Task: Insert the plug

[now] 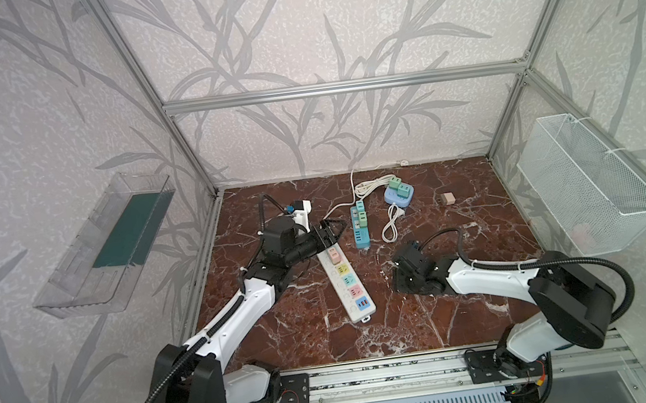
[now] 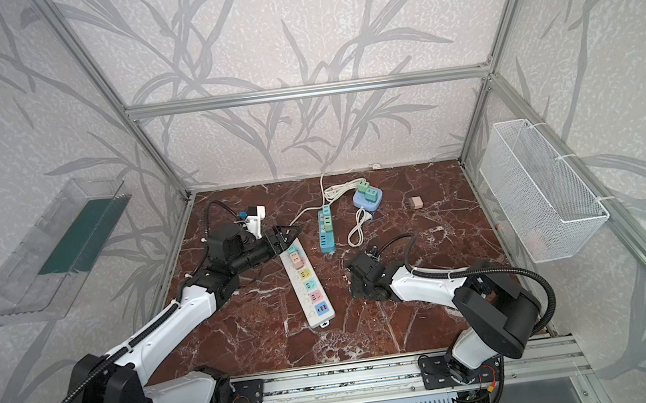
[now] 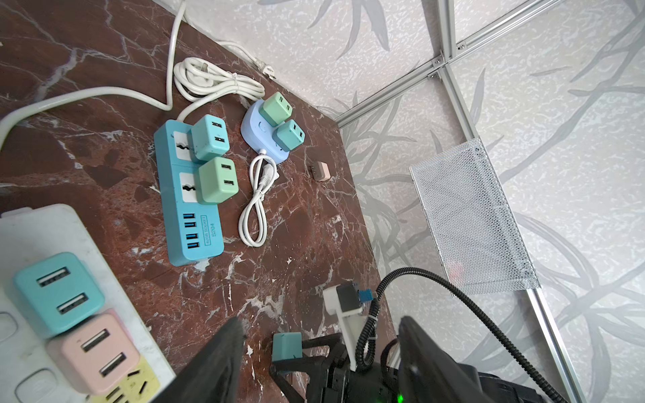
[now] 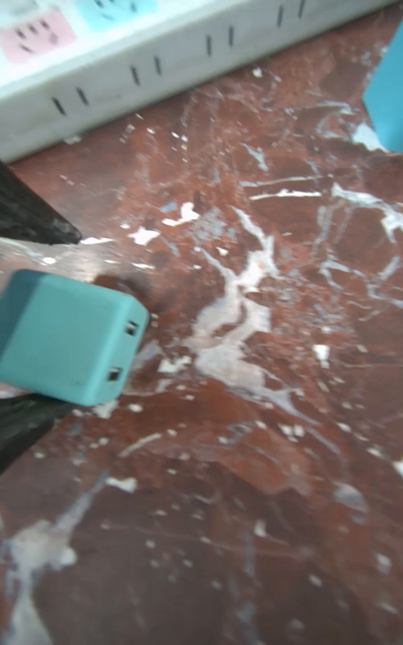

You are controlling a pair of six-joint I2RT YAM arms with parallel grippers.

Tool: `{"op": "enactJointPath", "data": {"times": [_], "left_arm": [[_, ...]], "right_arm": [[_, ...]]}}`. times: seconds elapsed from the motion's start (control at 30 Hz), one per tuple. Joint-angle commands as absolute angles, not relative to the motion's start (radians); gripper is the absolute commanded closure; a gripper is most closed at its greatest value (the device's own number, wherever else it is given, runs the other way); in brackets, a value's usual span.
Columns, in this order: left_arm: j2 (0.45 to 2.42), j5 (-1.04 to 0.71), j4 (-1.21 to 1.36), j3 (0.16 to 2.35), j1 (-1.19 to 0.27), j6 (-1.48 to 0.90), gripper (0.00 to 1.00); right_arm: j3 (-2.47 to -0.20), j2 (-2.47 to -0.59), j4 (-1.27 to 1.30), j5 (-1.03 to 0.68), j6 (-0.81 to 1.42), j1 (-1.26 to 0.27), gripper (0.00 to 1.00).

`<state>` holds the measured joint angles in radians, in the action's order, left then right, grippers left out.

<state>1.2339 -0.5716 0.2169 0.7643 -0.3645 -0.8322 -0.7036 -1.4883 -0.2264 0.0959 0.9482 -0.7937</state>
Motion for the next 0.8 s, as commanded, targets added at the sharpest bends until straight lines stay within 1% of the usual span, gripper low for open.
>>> {"op": "enactJointPath", "data": {"times": [0.0, 0.1, 0.13, 0.17, 0.2, 0.27, 0.3, 0.33, 0.4, 0.47, 0.5, 0.53, 0.57, 0.6, 0.7, 0.73, 0.77], "left_arm": [[1.216, -0.557, 0.206, 0.798, -0.360, -0.804, 0.29], [1.209, -0.526, 0.155, 0.812, -0.360, -0.772, 0.28], [1.205, -0.510, 0.114, 0.826, -0.360, -0.744, 0.27], [1.201, -0.489, 0.074, 0.840, -0.361, -0.721, 0.26], [1.198, -0.467, 0.048, 0.848, -0.362, -0.705, 0.25], [1.197, -0.431, -0.003, 0.863, -0.362, -0.676, 0.17], [1.197, -0.415, -0.016, 0.869, -0.362, -0.667, 0.11], [1.198, -0.396, -0.024, 0.869, -0.362, -0.669, 0.01], [1.207, -0.392, -0.003, 0.862, -0.360, -0.691, 0.01], [1.243, -0.442, -0.008, 0.884, -0.360, -0.696, 0.01], [1.268, -0.476, -0.026, 0.905, -0.362, -0.679, 0.03], [1.294, -0.502, -0.060, 0.939, -0.369, -0.655, 0.07], [1.317, -0.498, -0.115, 0.974, -0.386, -0.623, 0.09], [1.331, -0.464, -0.169, 1.005, -0.412, -0.585, 0.10], [1.387, -0.259, -0.378, 1.117, -0.532, -0.447, 0.18], [1.409, -0.205, -0.428, 1.147, -0.570, -0.422, 0.21], [1.433, -0.160, -0.467, 1.169, -0.599, -0.404, 0.28]], "right_arm": [[-0.685, -1.438, -0.160, 0.010, 1.007, -0.808, 0.34], [-0.669, -1.422, -0.069, -0.015, 0.997, -0.794, 0.33], [-0.664, -1.418, -0.040, -0.077, 0.981, -0.760, 0.32], [-0.674, -1.410, -0.052, -0.142, 0.962, -0.719, 0.33], [-0.688, -1.396, -0.094, -0.142, 0.948, -0.703, 0.33], [-0.693, -1.334, -0.183, -0.072, 0.905, -0.697, 0.33], [-0.688, -1.299, -0.211, -0.035, 0.889, -0.694, 0.33], [-0.676, -1.260, -0.243, 0.004, 0.869, -0.690, 0.33], [-0.653, -1.183, -0.293, 0.081, 0.831, -0.676, 0.33], [-0.636, -1.109, -0.347, 0.141, 0.774, -0.652, 0.31], [-0.633, -1.085, -0.371, 0.162, 0.749, -0.642, 0.29], [-0.628, -1.063, -0.390, 0.181, 0.721, -0.624, 0.27], [-0.627, -1.047, -0.412, 0.195, 0.698, -0.607, 0.25], [-0.627, -1.036, -0.430, 0.213, 0.685, -0.596, 0.24], [-0.627, -0.991, -0.468, 0.232, 0.619, -0.556, 0.22], [-0.625, -0.975, -0.470, 0.209, 0.584, -0.538, 0.22], [-0.620, -0.962, -0.469, 0.164, 0.545, -0.515, 0.24]]}}
